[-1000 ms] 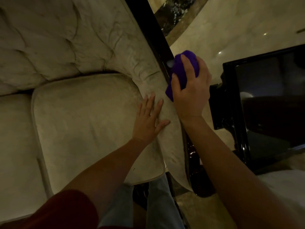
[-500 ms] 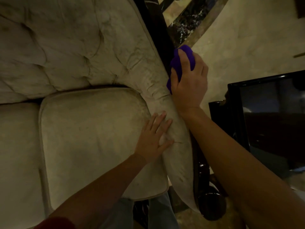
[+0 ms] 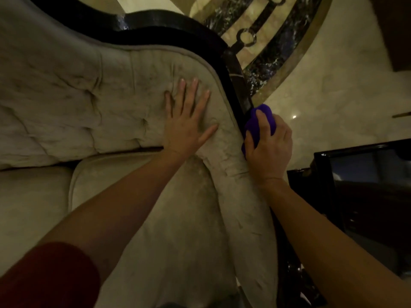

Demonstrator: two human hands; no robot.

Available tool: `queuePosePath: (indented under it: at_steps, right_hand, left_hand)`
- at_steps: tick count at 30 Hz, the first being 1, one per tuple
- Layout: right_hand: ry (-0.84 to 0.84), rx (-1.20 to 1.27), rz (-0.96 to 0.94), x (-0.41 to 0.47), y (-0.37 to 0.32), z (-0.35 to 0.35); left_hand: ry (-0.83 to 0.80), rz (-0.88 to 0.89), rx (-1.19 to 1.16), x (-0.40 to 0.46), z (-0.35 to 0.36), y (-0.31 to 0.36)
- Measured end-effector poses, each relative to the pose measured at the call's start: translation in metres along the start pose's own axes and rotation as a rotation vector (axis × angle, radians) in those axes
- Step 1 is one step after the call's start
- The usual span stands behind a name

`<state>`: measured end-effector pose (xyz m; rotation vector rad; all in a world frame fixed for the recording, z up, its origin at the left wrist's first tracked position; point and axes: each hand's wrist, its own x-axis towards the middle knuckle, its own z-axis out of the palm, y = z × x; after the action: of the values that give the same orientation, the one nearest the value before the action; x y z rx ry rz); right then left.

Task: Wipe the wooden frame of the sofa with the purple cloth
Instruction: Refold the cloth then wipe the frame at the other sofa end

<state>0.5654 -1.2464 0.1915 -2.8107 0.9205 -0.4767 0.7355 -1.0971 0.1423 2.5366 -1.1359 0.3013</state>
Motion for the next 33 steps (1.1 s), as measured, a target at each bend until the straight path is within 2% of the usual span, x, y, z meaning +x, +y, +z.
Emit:
queuePosePath:
  at_steps: [4,8,11,17,25,30,33]
  right_hand:
    - [0.058,0.051,-0.092,0.018,-0.004,0.006]
    - [0.156,0.183,-0.159,0.073,-0.035,0.014]
    - [0.224,0.234,-0.285,0.121,-0.055,0.007]
    - [0.143,0.217,-0.43,0.196,-0.11,-0.007]
    - [0.134,0.077,-0.519,0.219,-0.158,0.002]
    - [0.102,0.058,-0.526,0.217,-0.16,-0.002]
    - [0.072,0.026,-0.493,0.215,-0.165,-0.007]
  left_hand:
    - [0.041,-0.015,-0.012,-0.002,0.017,0.001]
    - [0.065,-0.006,0.016,-0.001,0.016,-0.003]
    - [0.05,-0.001,0.008,0.0,0.012,0.001]
    - [0.084,-0.005,0.01,0.001,0.014,0.002]
    - [0.089,-0.025,-0.073,0.0,0.013,0.004]
    - [0.002,-0.013,-0.353,-0.012,-0.05,-0.008]
    - [0.016,-0.017,-0.313,-0.012,-0.116,-0.05]
